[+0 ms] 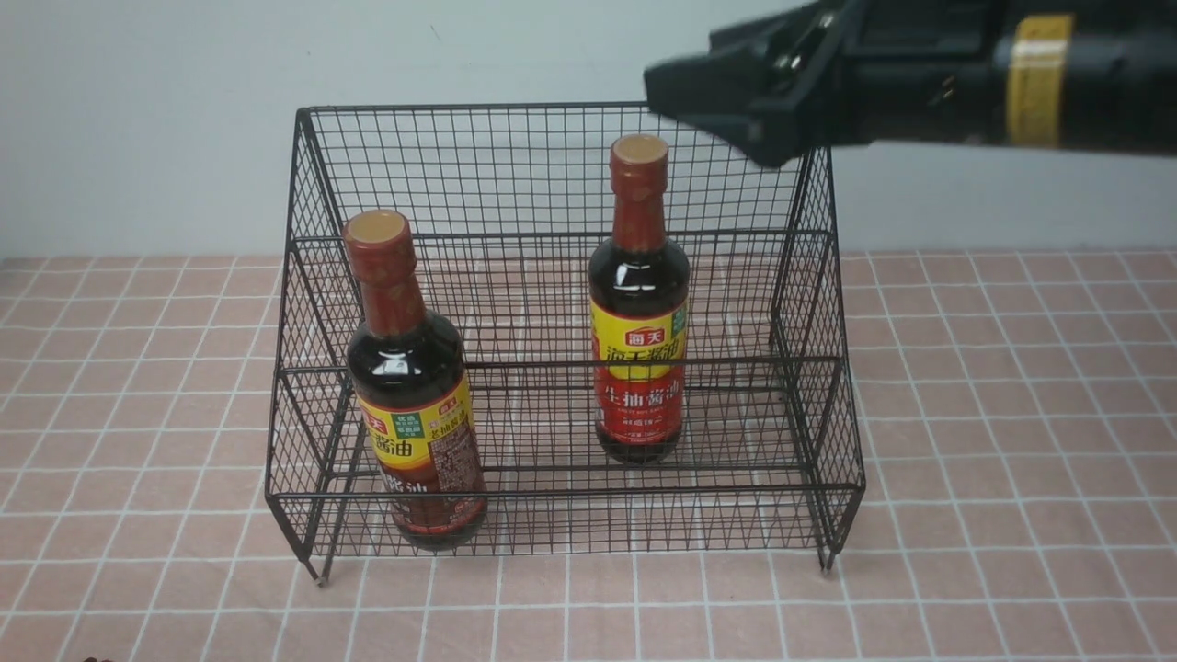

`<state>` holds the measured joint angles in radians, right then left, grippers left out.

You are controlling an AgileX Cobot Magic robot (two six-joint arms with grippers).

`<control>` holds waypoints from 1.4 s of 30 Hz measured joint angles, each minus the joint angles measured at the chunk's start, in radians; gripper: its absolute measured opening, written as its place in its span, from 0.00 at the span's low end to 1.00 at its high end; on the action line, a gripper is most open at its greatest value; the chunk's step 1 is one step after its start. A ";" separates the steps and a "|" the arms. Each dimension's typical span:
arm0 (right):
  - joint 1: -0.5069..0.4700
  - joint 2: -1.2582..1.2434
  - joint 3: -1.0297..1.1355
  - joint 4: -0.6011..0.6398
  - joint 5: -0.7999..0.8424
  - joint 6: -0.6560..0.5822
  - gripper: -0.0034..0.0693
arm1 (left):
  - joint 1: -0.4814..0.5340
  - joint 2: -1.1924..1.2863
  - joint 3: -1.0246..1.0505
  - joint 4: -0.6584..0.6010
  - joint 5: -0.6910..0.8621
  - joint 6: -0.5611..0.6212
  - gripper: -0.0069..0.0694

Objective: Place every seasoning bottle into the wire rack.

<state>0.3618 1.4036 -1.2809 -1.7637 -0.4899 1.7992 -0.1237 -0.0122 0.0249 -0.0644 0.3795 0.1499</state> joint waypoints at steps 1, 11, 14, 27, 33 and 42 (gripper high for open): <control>0.000 -0.006 0.000 0.000 0.001 0.000 0.68 | 0.000 0.000 0.000 0.000 0.000 0.000 0.08; -0.023 -0.349 0.000 0.000 0.206 -0.221 0.12 | 0.000 0.000 0.000 0.000 0.000 0.000 0.08; -0.044 -0.407 0.000 0.003 0.300 -0.433 0.05 | 0.000 0.000 0.000 0.000 0.000 0.000 0.08; -0.055 -0.558 0.018 0.592 1.205 -0.993 0.03 | 0.000 0.000 0.000 0.000 0.000 0.000 0.08; -0.055 -0.567 0.031 1.323 1.600 -1.480 0.03 | 0.000 0.000 0.000 0.000 0.000 0.001 0.08; -0.055 -0.679 0.214 1.930 1.423 -1.834 0.03 | 0.000 0.000 0.000 0.000 0.000 0.001 0.08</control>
<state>0.3069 0.7243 -1.0667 0.1661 0.9328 -0.0347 -0.1237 -0.0122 0.0249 -0.0644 0.3795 0.1507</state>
